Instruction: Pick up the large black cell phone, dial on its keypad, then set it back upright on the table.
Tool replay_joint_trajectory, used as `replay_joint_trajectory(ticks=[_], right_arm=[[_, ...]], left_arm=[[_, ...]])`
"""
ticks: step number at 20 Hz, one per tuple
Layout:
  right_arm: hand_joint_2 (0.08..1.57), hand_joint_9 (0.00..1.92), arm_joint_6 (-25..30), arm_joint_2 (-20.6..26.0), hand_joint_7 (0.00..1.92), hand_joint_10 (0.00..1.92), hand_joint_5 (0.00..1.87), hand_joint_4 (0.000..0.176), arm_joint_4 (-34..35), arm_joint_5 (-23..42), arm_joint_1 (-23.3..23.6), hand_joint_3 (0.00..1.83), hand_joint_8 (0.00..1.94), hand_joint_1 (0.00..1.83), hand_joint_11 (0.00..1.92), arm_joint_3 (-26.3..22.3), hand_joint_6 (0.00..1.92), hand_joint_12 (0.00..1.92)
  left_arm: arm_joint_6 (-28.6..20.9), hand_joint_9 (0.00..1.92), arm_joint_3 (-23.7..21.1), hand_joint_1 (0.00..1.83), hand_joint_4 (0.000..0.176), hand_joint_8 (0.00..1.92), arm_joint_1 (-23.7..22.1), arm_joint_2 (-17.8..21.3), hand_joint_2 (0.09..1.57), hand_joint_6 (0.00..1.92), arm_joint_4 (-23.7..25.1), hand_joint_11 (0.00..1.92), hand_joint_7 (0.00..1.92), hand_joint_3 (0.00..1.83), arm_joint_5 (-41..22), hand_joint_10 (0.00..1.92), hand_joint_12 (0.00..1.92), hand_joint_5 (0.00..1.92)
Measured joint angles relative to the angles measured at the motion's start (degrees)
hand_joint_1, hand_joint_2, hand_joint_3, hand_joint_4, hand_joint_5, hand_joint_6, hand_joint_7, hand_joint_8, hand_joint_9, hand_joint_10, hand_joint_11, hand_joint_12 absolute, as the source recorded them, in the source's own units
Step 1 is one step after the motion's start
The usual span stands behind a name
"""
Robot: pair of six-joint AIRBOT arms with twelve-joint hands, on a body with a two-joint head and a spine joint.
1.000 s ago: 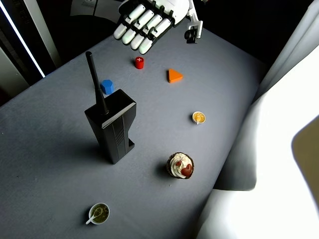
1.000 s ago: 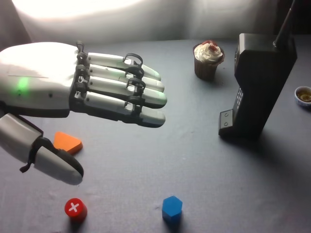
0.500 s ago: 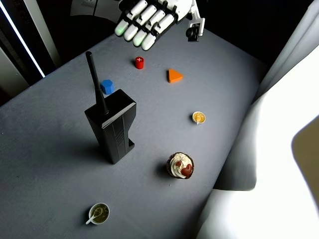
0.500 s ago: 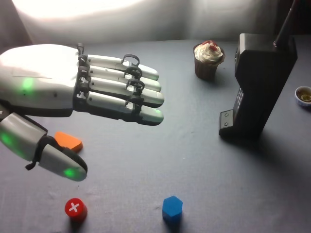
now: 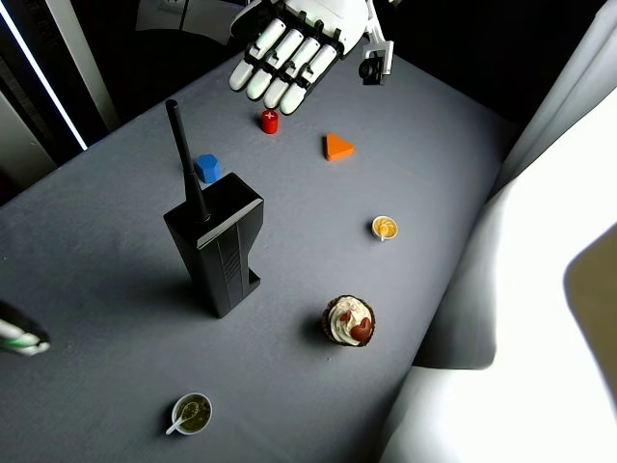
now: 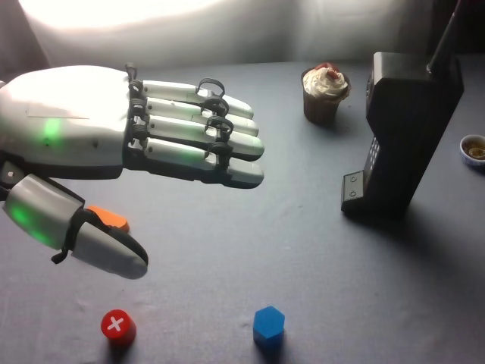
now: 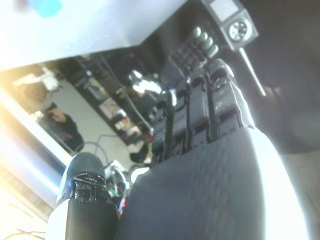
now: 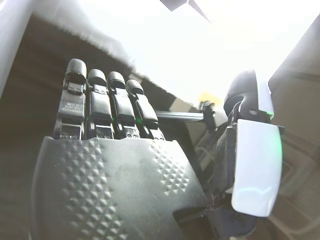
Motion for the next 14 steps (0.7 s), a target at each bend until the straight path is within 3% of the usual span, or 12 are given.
replay_joint_trajectory(ticks=[4, 7, 11, 14], right_arm=[[0.96, 0.05, -0.04, -2.99, 0.04, 0.0, 0.06, 0.0, 0.55, -3.45, 4.63, 0.0, 0.0, 0.66, 0.0, 4.22, 0.0, 0.37], [0.97, 0.03, -0.09, -4.2, 0.02, 0.0, 0.03, 0.0, 0.52, -5.11, 6.8, 0.01, 0.0, 0.65, 0.0, 5.7, 0.0, 0.32], [0.98, 0.02, -0.09, -4.76, 0.02, 0.0, 0.05, 0.0, 0.46, -7.28, 7.87, 0.0, 0.0, 0.79, 0.0, 6.21, 0.0, 0.29], [0.99, 0.01, -0.11, -5.44, 0.01, 0.0, 0.05, 0.0, 0.63, -9.62, 10.4, 0.0, 0.0, 0.78, 0.0, 7.45, 0.0, 0.28]], left_arm=[[0.0, 0.1, 0.11, 0.0, 0.03, 0.0, 0.0, 0.0, 1.2, 0.0, -0.02, 0.0, 0.14, 0.0, -0.22, 0.0, 0.19, 0.18], [-0.02, 0.11, 0.13, 0.0, 0.03, 0.0, 0.0, 0.0, 1.2, 0.0, 0.04, 0.0, 0.14, 0.0, -0.59, 0.0, 0.18, 0.18], [-0.04, 0.13, 0.61, 0.02, 0.031, 0.0, 0.0, 0.02, 1.2, 0.0, 0.11, 0.0, 0.16, 0.0, -1.01, 0.0, 0.29, 0.18], [-0.02, 0.12, 0.59, 0.04, 0.029, 0.0, 0.0, 0.04, 1.19, 0.0, 0.09, 0.0, 0.15, 0.0, -1.01, 0.0, 0.22, 0.18]])
